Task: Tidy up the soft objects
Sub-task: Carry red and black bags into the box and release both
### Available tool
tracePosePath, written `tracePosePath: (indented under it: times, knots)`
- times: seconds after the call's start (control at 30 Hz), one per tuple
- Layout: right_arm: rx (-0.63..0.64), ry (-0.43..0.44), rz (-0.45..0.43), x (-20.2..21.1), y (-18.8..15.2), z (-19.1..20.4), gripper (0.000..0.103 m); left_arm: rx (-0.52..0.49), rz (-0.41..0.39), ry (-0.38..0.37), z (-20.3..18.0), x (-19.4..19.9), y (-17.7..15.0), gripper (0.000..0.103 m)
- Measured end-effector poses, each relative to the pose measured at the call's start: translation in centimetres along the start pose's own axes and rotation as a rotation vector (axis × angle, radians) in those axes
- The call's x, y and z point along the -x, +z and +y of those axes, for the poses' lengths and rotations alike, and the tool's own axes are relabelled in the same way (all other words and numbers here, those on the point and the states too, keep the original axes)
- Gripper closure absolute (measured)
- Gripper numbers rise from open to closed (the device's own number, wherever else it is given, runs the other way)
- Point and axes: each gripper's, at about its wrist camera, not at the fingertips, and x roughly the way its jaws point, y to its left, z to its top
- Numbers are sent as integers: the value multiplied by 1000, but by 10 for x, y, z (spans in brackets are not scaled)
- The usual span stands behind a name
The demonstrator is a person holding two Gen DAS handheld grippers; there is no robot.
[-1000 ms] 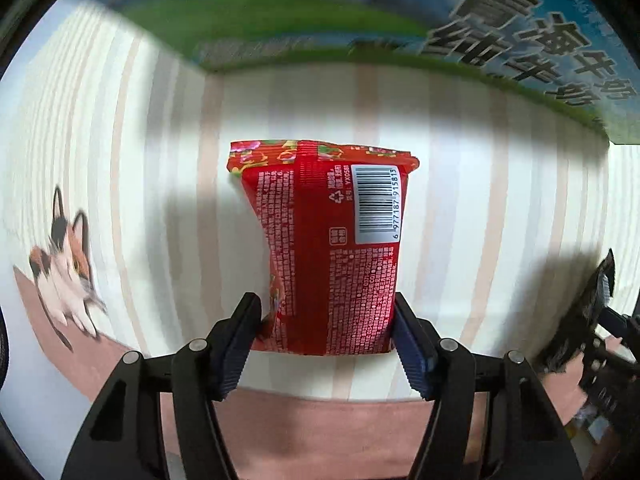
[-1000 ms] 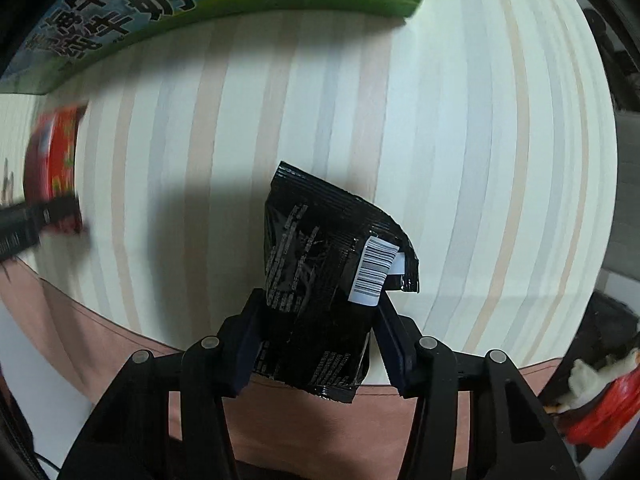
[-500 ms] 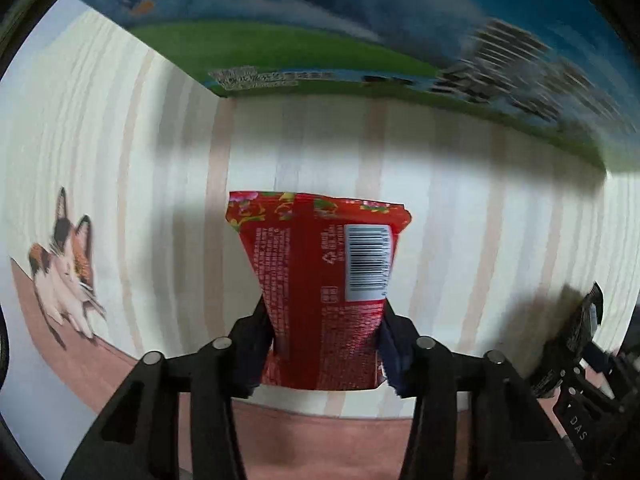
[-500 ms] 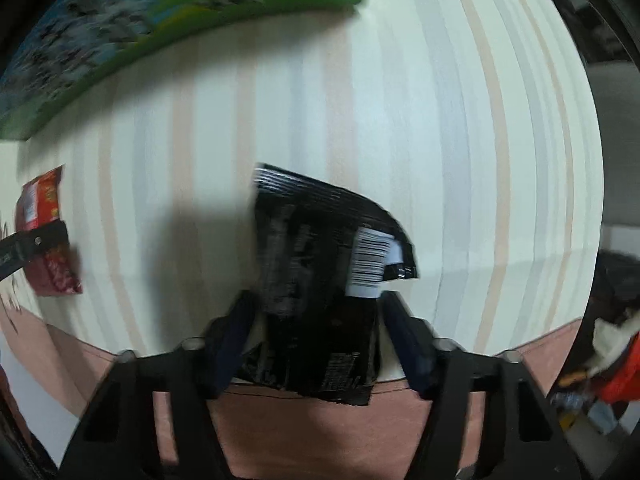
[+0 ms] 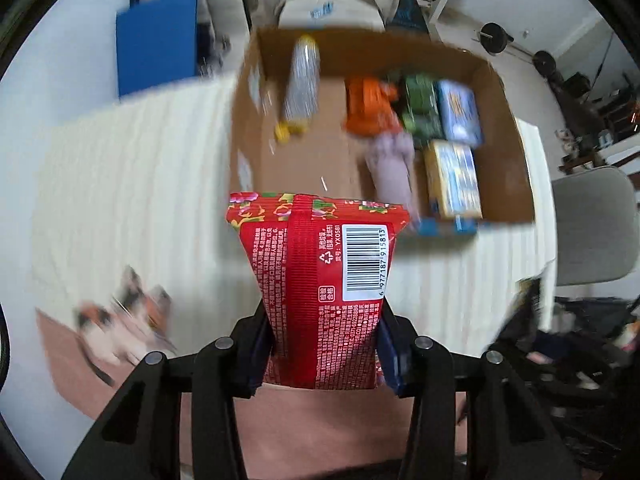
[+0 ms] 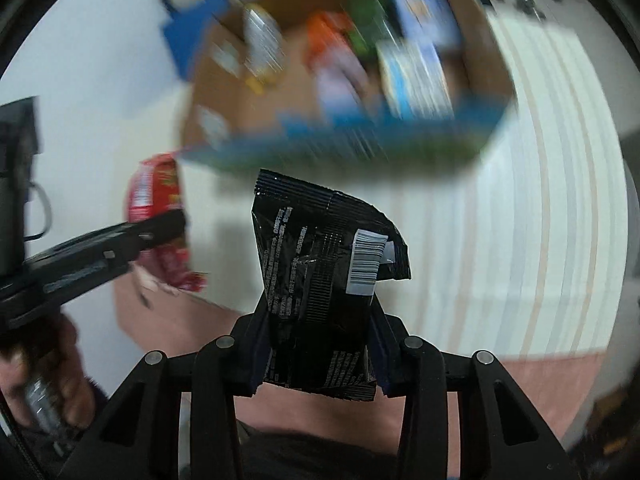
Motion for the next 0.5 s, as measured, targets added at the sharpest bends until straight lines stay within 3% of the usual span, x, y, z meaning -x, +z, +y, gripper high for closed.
tracePosePath:
  times: [0.07,0.1,0.2,0.33,0.5]
  knots:
    - [32,5,-45,17,36,0,59,-28,-2,46,5,-1,32,60]
    - [45,-2,-64,37,55,-24,59,-28,11,54,8,-7,48,60]
    - [66,8,-73,33,103,-31,59,-15,93,58,14,-26,94,60]
    - [58,3,-38,8,143,-38,59,13,214,55,24,-68,132,60]
    - [31,0,39,-47,172,-49,59,11,326,78,31,-110,153,60]
